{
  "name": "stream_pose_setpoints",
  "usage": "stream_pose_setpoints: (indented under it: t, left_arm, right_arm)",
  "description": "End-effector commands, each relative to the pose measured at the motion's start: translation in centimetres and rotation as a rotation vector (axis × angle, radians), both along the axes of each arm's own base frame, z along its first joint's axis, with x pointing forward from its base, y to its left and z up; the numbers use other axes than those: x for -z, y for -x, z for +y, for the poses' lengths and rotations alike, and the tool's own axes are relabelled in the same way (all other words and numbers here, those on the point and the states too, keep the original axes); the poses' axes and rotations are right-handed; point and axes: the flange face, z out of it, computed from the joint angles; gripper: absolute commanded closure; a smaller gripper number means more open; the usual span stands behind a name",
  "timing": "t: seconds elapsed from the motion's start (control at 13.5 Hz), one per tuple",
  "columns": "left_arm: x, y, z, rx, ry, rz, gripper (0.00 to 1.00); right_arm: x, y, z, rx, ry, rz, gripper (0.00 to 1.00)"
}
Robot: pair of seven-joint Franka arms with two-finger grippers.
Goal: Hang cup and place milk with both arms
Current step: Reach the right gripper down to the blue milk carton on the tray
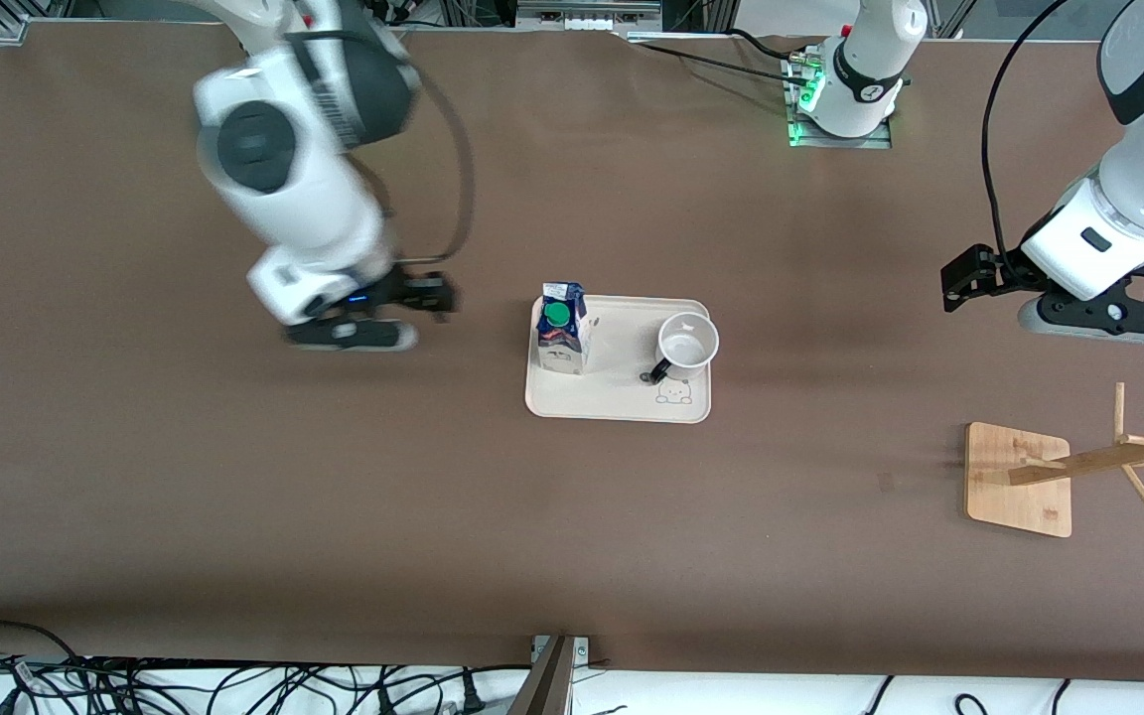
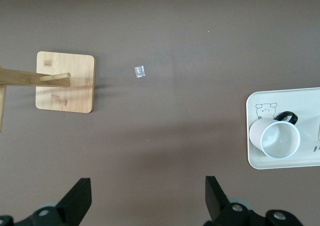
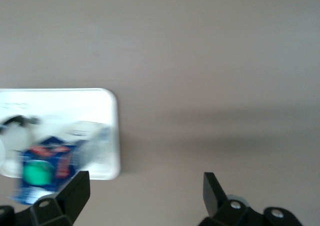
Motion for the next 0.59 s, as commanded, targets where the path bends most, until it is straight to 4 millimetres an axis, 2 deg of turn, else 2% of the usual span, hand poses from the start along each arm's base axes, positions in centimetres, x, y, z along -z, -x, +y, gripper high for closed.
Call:
stream_pose_setpoints:
  t: [0.0, 0.15, 0.3, 0.52]
  left_arm:
    - [-0.5, -0.5, -0.1, 0.01, -0.011, -0.008, 0.0]
    - [-0.5, -0.5, -0.1, 0.01, -0.013, -0.009, 0.0]
    - [-0.5, -0.5, -0.1, 0.01, -0.013, -0.009, 0.0]
    - [-0.5, -0.5, -0.1, 0.01, -0.013, -0.009, 0.0]
  right_arm:
    - [2.1, 0.2, 6.5, 0.08, -0.038, 0.005, 0.0]
    - [3.2, 1.4, 10.2, 0.118, -0.042, 0.012, 0.0]
    - [5.7, 3.0, 12.9, 0.123, -0.023, 0.021, 0.0]
    - [8.4, 4.5, 15.1, 0.101, -0.009, 0.019, 0.0]
